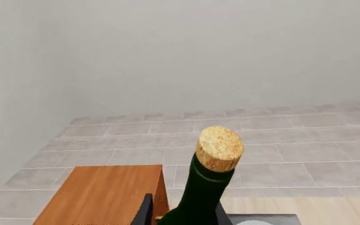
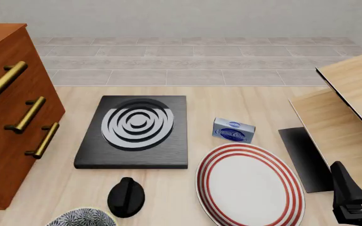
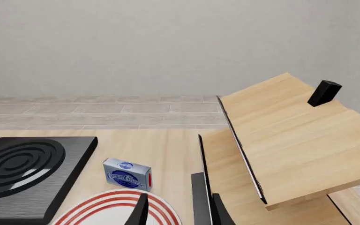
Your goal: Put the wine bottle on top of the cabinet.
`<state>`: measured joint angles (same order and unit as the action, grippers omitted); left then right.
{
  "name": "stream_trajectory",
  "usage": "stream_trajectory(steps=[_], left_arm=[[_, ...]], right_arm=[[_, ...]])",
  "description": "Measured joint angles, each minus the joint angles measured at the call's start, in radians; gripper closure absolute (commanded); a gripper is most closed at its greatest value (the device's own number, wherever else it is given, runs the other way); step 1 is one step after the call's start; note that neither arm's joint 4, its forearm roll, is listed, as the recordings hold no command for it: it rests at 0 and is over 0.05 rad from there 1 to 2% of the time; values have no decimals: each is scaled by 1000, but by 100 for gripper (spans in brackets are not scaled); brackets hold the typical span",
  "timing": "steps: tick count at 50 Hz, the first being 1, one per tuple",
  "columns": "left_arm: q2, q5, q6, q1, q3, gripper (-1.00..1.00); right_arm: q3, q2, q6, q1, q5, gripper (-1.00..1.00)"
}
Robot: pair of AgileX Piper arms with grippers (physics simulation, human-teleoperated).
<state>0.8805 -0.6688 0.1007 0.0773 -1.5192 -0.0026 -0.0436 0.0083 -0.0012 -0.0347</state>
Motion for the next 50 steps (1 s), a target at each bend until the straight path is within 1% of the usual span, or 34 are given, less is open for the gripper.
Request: stream_trajectory(steps=[17, 32, 50], left_arm=[[46, 71, 4, 110, 29, 100], [75, 129, -21, 179, 60, 100], [114, 251, -47, 244, 146, 100]], right_arm=[[0, 0, 0, 0, 0, -100], [0, 0, 0, 0, 0, -100], [0, 0, 0, 0, 0, -100]])
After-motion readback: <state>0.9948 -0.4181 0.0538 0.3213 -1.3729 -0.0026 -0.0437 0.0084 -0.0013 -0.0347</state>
